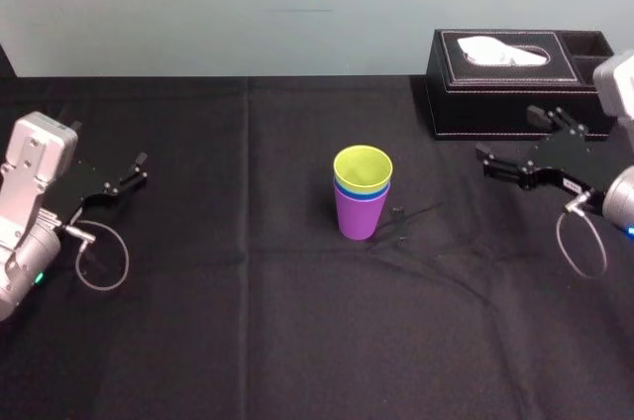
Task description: Stack the three plastic cups sequentially using one hand.
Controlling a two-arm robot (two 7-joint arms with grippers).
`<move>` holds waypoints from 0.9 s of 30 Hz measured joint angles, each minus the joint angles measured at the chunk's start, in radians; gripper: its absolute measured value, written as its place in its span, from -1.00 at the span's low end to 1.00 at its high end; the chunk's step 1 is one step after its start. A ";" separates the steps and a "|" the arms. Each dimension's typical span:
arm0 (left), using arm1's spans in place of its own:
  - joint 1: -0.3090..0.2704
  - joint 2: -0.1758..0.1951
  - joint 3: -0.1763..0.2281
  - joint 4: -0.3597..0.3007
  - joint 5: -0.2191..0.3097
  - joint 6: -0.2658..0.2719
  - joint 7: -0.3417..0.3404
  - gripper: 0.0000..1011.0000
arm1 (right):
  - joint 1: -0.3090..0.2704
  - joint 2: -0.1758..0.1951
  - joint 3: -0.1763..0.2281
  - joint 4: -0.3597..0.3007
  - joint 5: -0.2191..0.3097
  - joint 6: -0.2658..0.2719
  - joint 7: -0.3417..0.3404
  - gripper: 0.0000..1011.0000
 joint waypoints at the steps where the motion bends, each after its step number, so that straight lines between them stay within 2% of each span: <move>1: 0.000 0.000 0.000 0.000 0.000 0.000 0.000 1.00 | -0.001 -0.003 0.001 0.006 -0.003 -0.001 -0.002 0.98; 6: 0.000 0.000 0.000 0.000 0.000 0.000 0.000 1.00 | -0.007 -0.020 0.010 0.039 -0.016 -0.006 -0.007 0.98; 27: 0.000 0.000 0.000 0.000 0.000 0.000 0.000 1.00 | -0.004 -0.017 0.006 0.030 -0.012 -0.004 -0.005 0.98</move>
